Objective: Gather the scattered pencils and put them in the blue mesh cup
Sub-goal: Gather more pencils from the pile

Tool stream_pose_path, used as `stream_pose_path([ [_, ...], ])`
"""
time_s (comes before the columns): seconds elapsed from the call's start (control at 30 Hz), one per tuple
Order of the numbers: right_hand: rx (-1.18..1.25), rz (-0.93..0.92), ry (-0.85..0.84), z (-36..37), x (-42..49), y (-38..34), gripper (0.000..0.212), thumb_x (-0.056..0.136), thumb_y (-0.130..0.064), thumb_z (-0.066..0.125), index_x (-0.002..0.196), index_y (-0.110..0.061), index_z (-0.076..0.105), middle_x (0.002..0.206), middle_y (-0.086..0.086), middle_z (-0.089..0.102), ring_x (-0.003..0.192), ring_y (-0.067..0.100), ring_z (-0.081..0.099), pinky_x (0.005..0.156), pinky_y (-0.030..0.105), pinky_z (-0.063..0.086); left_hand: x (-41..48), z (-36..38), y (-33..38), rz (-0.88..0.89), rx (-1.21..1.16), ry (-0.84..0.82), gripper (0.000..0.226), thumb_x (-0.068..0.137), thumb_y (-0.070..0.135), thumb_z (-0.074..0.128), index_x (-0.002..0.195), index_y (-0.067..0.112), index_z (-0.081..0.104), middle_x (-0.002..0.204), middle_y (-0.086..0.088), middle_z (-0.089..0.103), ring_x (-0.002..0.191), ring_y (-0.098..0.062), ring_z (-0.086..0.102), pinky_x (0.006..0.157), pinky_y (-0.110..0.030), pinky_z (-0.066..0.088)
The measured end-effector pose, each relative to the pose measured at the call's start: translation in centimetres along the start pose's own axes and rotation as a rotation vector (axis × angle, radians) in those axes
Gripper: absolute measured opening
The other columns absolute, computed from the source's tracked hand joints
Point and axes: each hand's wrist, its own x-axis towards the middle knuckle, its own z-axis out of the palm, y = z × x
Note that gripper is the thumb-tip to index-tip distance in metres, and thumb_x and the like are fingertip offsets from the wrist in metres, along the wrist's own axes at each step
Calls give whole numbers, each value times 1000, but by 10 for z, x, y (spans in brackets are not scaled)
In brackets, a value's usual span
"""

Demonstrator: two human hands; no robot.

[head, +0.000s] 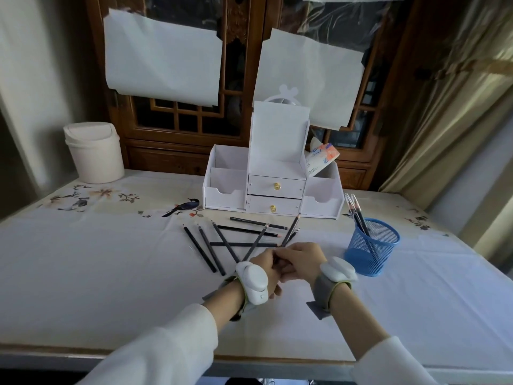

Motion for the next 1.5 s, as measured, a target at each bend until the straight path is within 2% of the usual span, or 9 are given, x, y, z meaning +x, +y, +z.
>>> stream_pose_path([
  [0.1,-38,-44,-42,-4,2,1,17,83,-17,68,77,-2,66,57,6,69,50,23,65,52,29,56,1,-6,-9,131,325,141,29,95,9,36,122,2,46,82,-2,60,77,-27,59,59,-19,42],
  [0.2,-140,-75,132,-21,16,6,14,85,-19,64,86,-5,66,67,5,69,54,19,62,55,31,56,1,-13,-21,154,395,204,28,97,12,33,116,5,53,96,-13,70,98,-32,63,73,-24,44],
  [0.33,-488,59,337,-48,29,11,29,81,-30,63,107,-20,57,92,5,65,82,25,62,82,36,53,1,-25,-36,162,392,269,28,98,14,36,112,3,57,96,-16,69,92,-29,64,85,-32,50],
  [0.53,-613,158,270,-52,33,12,53,81,-43,62,126,-20,46,124,5,59,111,27,57,102,42,41,8,-31,-51,213,388,251,24,96,17,42,108,8,61,92,-18,73,86,-28,64,78,-25,48],
  [0.77,-662,51,288,-50,44,16,29,86,-33,59,109,-17,62,114,9,64,102,29,59,85,32,49,17,-31,-65,285,317,279,21,95,22,48,103,12,64,71,-1,67,69,-15,58,76,-29,50],
  [0.87,-677,22,314,-50,52,22,24,89,-35,54,100,-18,66,95,6,66,83,26,60,70,27,41,21,-29,-72,322,323,289,18,94,22,49,102,17,64,62,10,63,58,2,57,67,-15,46],
  [1.0,-290,-122,384,-51,63,38,13,89,-35,55,88,-25,62,83,0,67,62,13,54,57,25,43,21,-28,-74,374,339,278,19,94,23,48,100,19,65,53,16,57,51,9,53,57,-3,37],
  [1.17,94,-208,312,-50,66,44,20,96,-12,46,105,-13,64,76,1,63,54,13,54,46,17,47,22,-29,-74,380,373,260,19,95,22,47,102,23,65,54,16,59,55,7,54,58,-1,38],
  [1.5,454,-171,165,-46,55,33,20,98,-21,42,86,-12,55,87,6,74,67,19,70,60,30,49,22,-30,-76,391,362,221,19,94,21,47,101,25,65,52,19,60,49,12,53,53,2,36],
])
